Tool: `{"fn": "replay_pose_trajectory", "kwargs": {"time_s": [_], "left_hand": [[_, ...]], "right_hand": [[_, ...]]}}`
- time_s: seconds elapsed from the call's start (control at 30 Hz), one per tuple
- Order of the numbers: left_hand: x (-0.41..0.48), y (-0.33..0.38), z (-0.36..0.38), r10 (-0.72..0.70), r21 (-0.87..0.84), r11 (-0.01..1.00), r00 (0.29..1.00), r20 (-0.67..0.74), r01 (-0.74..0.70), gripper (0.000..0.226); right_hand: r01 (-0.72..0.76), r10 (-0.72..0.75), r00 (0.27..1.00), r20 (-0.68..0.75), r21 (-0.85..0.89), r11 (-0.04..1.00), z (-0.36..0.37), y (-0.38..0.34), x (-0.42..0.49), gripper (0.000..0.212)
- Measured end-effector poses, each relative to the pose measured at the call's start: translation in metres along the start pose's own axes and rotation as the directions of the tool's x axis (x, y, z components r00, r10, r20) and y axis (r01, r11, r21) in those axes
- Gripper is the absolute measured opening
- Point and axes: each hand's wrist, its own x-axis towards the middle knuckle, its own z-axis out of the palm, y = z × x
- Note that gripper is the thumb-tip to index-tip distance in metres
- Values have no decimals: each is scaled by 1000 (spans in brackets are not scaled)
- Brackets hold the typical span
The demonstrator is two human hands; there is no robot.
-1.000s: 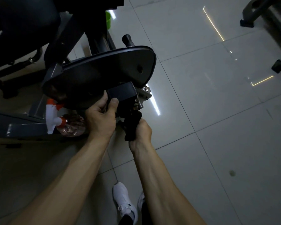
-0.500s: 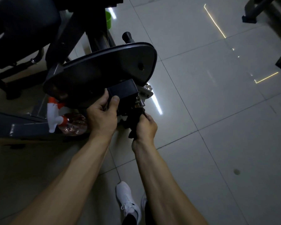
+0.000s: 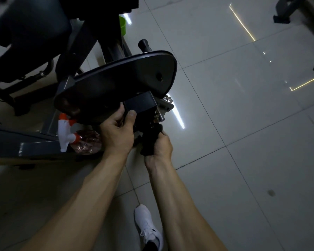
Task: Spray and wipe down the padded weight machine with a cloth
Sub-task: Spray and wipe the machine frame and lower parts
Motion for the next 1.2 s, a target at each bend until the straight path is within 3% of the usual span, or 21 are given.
{"fn": "replay_pose_trajectory", "kwargs": {"time_s": [0.07, 0.13, 0.2, 0.27, 0.33, 0.43, 0.5, 0.53, 0.57, 0.6, 0.63, 0.67, 0.7, 0.73, 0.77, 0.83, 1.0, 1.1, 1.2], "left_hand": [[2, -2, 0, 7, -1, 1000, 1000, 3, -7, 47], [2, -5, 1, 15, -5, 1000, 1000, 6, -15, 47], [2, -7, 2, 22, 1, 1000, 1000, -1, -22, 47], [2, -4, 1, 22, 9, 1000, 1000, -11, -21, 46], [3, -4, 1, 19, 8, 1000, 1000, -10, -19, 45], [1, -3, 2, 22, -2, 1000, 1000, -6, -22, 45], [1, -2, 2, 13, -11, 1000, 1000, -5, -13, 46], [0, -1, 1, 16, -2, 1000, 1000, -3, -17, 46], [1, 0, 1, 23, 10, 1000, 1000, -4, -23, 46], [1, 0, 0, 28, 22, 999, 1000, -6, -28, 46], [1, 0, 1, 32, 31, 999, 999, -6, -32, 45], [0, -1, 1, 36, 39, 999, 999, -4, -36, 45], [0, -1, 1, 38, 40, 998, 999, -5, -38, 45], [0, -1, 1, 34, 36, 999, 999, -3, -34, 45], [0, -1, 0, 26, 29, 999, 1000, 2, -26, 45], [1, -2, -2, 24, 17, 1000, 1000, 18, -25, 46], [1, -3, -2, 25, -3, 1000, 999, 28, -24, 45], [1, -3, -2, 24, 0, 1000, 999, 24, -24, 45], [1, 0, -2, 39, 21, 999, 999, 28, -40, 45]], "right_hand": [[235, -246, 969, -15, -247, 940, -8, 1, -1, 21], [421, -434, 898, 67, -413, 808, -14, 7, -6, 9], [612, -621, 763, 181, -513, 602, -18, 17, -12, 3], [742, -768, 559, 312, -602, 295, -21, 23, -13, 12], [758, -793, 440, 420, -647, 78, -23, 26, -10, 13], [710, -768, 347, 538, -686, -159, -29, 20, -7, 13], [724, -726, 273, 631, -632, -277, -36, 11, -3, 12], [755, -698, 265, 666, -593, -279, -42, 9, -3, 10], [791, -684, 301, 665, -574, -211, -46, 9, -7, 8], [805, -682, 407, 608, -592, -47, -49, 13, -10, 7], [750, -645, 595, 480, -620, 230, -48, 16, -13, 7], [598, -526, 789, 318, -595, 537, -44, 19, -15, 7], [404, -364, 914, 179, -489, 773, -38, 22, -15, 10], [228, -213, 974, 81, -351, 908, -30, 23, -14, 15], [107, -104, 994, 24, -215, 971, -23, 23, -12, 21], [5, -5, 1000, -9, -11, 1000, -13, 25, -7, 29], [120, -130, 988, -80, -117, 986, -10, 26, -4, 19], [-7, 9, 995, -99, 18, 1000, -1, 25, -10, 21], [-136, 139, 990, -19, 117, 984, 2, 34, -12, 28]]}}
